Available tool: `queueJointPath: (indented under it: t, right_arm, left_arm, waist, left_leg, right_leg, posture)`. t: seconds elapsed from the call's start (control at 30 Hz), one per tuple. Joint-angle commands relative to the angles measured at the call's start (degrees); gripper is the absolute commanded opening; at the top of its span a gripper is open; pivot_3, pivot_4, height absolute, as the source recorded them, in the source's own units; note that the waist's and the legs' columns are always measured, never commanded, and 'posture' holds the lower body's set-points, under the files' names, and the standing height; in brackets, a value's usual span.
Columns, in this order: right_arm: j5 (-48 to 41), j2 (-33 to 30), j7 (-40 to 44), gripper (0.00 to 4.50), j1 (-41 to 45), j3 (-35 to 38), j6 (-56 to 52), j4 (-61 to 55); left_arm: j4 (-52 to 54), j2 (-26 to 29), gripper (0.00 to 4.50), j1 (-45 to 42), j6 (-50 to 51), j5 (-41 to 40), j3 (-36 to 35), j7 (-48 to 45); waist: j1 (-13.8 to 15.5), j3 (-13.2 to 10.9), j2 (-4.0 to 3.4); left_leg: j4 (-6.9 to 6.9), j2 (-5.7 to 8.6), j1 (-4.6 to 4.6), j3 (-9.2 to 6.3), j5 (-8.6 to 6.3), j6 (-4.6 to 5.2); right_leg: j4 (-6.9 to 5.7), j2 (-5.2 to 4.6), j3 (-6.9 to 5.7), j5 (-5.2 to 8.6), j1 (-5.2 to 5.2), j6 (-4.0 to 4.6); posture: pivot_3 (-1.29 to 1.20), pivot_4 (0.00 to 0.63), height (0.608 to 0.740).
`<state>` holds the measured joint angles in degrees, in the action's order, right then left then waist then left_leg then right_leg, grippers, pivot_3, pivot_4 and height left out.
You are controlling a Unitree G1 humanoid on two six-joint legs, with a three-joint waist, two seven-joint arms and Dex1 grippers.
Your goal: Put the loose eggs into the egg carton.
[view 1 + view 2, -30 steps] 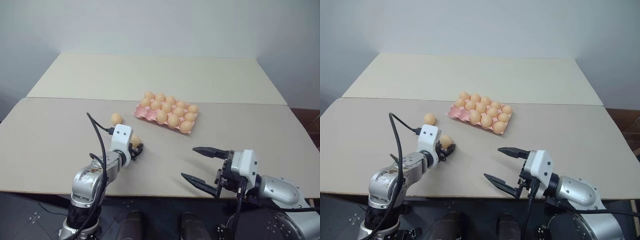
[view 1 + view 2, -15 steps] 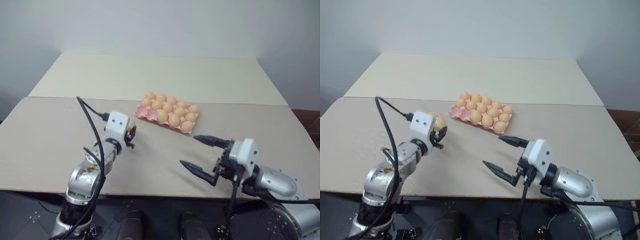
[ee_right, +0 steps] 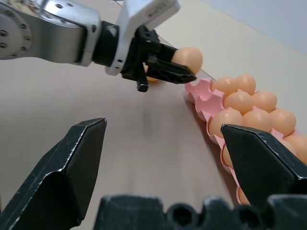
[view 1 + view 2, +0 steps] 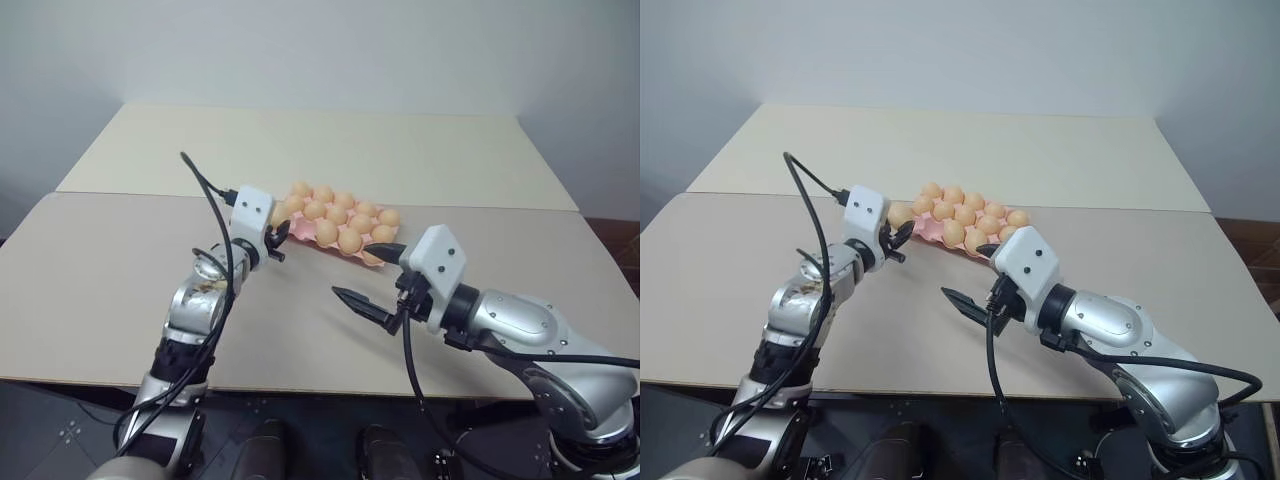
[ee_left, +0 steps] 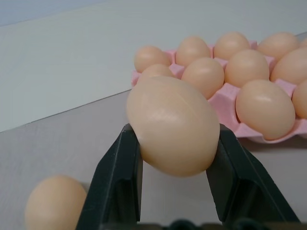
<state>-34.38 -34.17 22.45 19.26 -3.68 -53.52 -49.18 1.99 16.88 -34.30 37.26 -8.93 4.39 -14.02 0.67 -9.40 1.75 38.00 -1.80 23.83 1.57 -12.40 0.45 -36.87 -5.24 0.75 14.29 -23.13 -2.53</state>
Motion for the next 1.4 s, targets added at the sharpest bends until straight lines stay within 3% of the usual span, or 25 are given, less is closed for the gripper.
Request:
queueJointPath:
  t: [0.03,0.4,0.7,0.97,1.2,1.4]
  right_arm:
    - [-1.82,-0.27,0.37,4.50,1.16,1.10,-0.54,-2.43]
    - [-1.83,-1.41,1.01,4.50,0.03,1.13,0.60,-2.17]
    - [-0.59,-1.58,1.03,4.50,-0.38,0.35,1.16,-2.31]
    - [0.20,-1.39,1.10,4.50,-0.21,0.17,1.04,-2.23]
    - [0.67,-1.44,0.52,4.50,-1.11,0.54,0.85,-2.76]
    - [2.66,-1.47,-0.04,4.50,-2.29,0.77,2.65,-3.38]
  left_arm:
    - [-3.93,-0.86,1.52,-3.11,-4.19,1.74,1.92,-2.30]
    - [-12.04,-0.98,1.51,-5.98,-9.92,7.28,5.83,-5.18]
    - [-12.70,-2.08,1.51,-5.22,-11.12,9.21,5.49,-5.23]
    - [-13.26,-2.11,4.01,-4.82,-14.06,10.57,5.46,-5.13]
    - [-8.28,-2.01,4.01,-2.60,-14.08,11.59,4.30,-3.65]
    - [2.20,-3.23,4.01,0.90,-15.40,10.36,1.63,-1.32]
  waist:
    - [-0.04,0.00,0.00]
    - [-0.18,0.00,0.00]
    - [-0.17,0.00,0.00]
    - [-0.16,0.00,0.00]
    - [-0.16,0.00,0.00]
    - [-0.16,0.00,0.00]
  left_leg:
    - [0.00,-0.01,0.00,0.00,0.00,0.00]
    - [0.00,-0.01,0.01,0.01,0.00,0.00]
    - [0.00,-0.02,0.01,0.01,0.00,0.00]
    - [0.00,-0.02,0.01,0.01,0.00,0.00]
    - [0.00,-0.03,0.02,0.01,0.00,0.00]
    - [0.00,-0.03,0.02,0.00,0.00,0.00]
  right_leg:
    - [-0.01,0.01,0.00,0.00,-0.01,0.00]
    - [-0.02,0.03,0.01,0.00,-0.03,0.00]
    - [-0.02,0.03,0.01,0.00,-0.03,-0.01]
    - [-0.02,0.03,0.01,0.00,-0.03,-0.01]
    - [-0.02,0.03,0.01,0.00,-0.04,-0.01]
    - [-0.03,0.03,0.01,0.00,-0.04,-0.01]
  posture:
    - [0.00,0.150,0.740]
    - [0.00,0.150,0.740]
    - [0.00,0.150,0.740]
    - [0.00,0.150,0.740]
    - [0.00,0.150,0.740]
    - [0.00,0.150,0.740]
